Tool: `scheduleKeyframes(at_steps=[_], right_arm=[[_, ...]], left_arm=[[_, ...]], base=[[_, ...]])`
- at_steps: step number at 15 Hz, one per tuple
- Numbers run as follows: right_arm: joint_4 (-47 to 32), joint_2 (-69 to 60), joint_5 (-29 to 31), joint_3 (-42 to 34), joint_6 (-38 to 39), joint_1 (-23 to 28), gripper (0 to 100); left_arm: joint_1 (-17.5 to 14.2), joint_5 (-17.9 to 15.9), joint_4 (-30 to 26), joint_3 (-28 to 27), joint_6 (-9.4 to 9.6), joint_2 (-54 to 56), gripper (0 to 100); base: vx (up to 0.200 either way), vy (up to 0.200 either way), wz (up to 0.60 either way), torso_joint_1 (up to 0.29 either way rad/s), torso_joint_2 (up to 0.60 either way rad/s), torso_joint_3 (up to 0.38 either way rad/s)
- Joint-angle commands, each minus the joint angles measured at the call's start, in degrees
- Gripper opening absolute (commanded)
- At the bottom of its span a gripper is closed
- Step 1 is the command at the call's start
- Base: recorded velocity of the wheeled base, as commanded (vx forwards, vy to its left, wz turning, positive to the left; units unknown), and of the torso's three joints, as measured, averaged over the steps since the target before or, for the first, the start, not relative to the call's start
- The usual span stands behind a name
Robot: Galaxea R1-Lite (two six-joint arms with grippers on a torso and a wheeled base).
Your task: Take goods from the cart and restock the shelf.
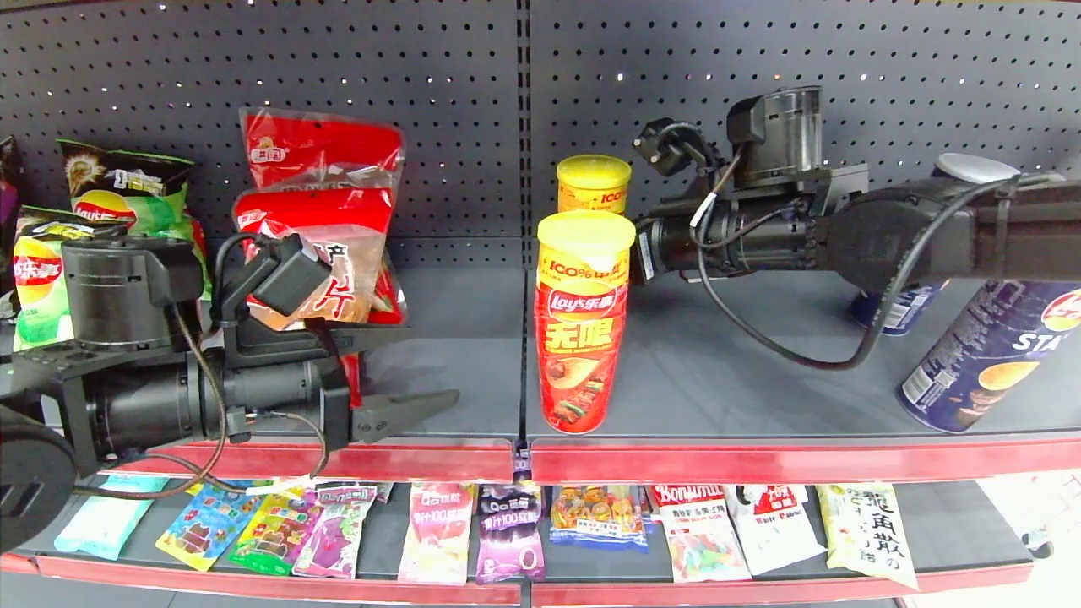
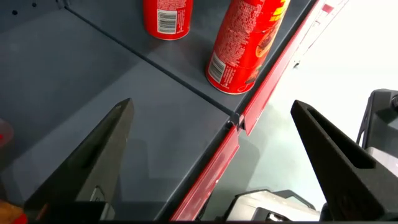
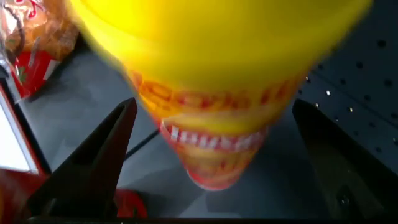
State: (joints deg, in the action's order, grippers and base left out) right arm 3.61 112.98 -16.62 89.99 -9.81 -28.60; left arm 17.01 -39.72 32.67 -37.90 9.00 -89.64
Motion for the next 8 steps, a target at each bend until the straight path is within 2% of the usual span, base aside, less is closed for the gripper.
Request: scheduleKeyframes(at_steps=[1,5,7,8], right_arm=[[0.87,-4.26,0.71,-3.51,-0.03,0.47,100],[1.58,-8.39,2.64,-9.57,0.67,1.88,100],[1.58,-16.21,3.87,-20.38,1.73,2.06,100],[1.58,-16.21,3.87,-20.38,1.73,2.06,100]], left_arm=[[0.13,-0.01,0.02,-0.07,0.06,-0.19,100],[1.54,1.31,0.02,-0.24,0.06,-0.63,100],[1.54,3.07,0.02,-0.86,0.06,-1.42,100],[1.54,3.07,0.02,-0.86,0.06,-1.42,100]], base=[[0.0,0.0,0.0,0.0,0.0,0.0],[0.0,0.0,0.0,0.0,0.0,0.0],[0.0,0.0,0.0,0.0,0.0,0.0],[0.0,0.0,0.0,0.0,0.0,0.0]])
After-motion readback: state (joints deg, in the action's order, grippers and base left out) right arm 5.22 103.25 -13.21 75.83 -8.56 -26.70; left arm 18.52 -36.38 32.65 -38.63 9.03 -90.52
